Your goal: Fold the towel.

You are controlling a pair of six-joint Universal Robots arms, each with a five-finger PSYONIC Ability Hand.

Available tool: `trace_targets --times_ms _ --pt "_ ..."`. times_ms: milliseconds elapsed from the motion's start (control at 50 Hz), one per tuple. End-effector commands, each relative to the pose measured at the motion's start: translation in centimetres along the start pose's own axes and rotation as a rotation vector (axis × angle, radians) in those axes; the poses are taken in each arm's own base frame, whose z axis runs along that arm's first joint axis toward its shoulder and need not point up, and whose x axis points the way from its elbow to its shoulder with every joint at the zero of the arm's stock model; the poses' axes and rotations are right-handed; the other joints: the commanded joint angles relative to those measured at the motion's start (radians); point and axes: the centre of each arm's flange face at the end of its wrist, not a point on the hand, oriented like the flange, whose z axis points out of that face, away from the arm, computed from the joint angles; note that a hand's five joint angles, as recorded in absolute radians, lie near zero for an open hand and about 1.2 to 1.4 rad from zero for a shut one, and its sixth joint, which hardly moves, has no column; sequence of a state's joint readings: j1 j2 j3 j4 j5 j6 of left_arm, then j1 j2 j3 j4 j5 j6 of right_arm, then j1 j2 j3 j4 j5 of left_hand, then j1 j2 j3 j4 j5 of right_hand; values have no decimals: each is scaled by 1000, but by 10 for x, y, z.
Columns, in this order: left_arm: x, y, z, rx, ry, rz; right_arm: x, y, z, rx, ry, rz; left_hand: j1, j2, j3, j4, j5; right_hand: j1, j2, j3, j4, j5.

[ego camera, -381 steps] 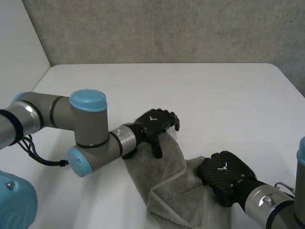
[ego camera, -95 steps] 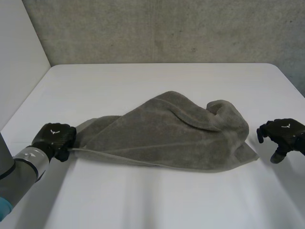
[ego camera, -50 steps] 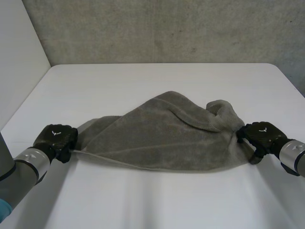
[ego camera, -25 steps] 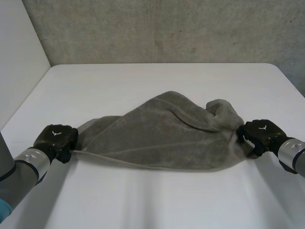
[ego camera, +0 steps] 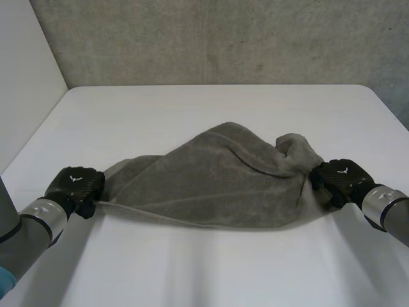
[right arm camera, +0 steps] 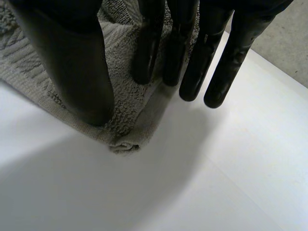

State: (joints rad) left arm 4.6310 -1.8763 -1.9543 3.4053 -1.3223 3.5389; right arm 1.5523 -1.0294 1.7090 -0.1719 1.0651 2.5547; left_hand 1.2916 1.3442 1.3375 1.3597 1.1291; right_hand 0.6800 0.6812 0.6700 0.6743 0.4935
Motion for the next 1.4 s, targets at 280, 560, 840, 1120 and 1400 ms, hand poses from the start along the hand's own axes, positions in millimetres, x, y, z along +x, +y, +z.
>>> trace_targets --times_ms 280,560,840,1120,1400 --pt "0 0 0 1 1 1 7 -3 -12 -34 1 -71 105 52 59 37 93 -155 -156 -145 -149 -143" --pt "1 0 0 1 3 1 2 6 -8 -48 -17 -82 105 52 59 37 93 -105 -106 -95 -99 -93" --pt "2 0 0 1 6 2 0 -1 -1 -11 23 -56 105 52 59 37 93 -28 -30 -18 -23 -16" --pt "2 0 0 1 7 2 -16 -8 2 3 6 -62 105 52 59 37 93 -31 -33 -21 -26 -19" --pt "2 1 0 -4 7 1 -27 -14 6 16 4 -72 105 52 59 37 93 -75 -76 -65 -70 -63"
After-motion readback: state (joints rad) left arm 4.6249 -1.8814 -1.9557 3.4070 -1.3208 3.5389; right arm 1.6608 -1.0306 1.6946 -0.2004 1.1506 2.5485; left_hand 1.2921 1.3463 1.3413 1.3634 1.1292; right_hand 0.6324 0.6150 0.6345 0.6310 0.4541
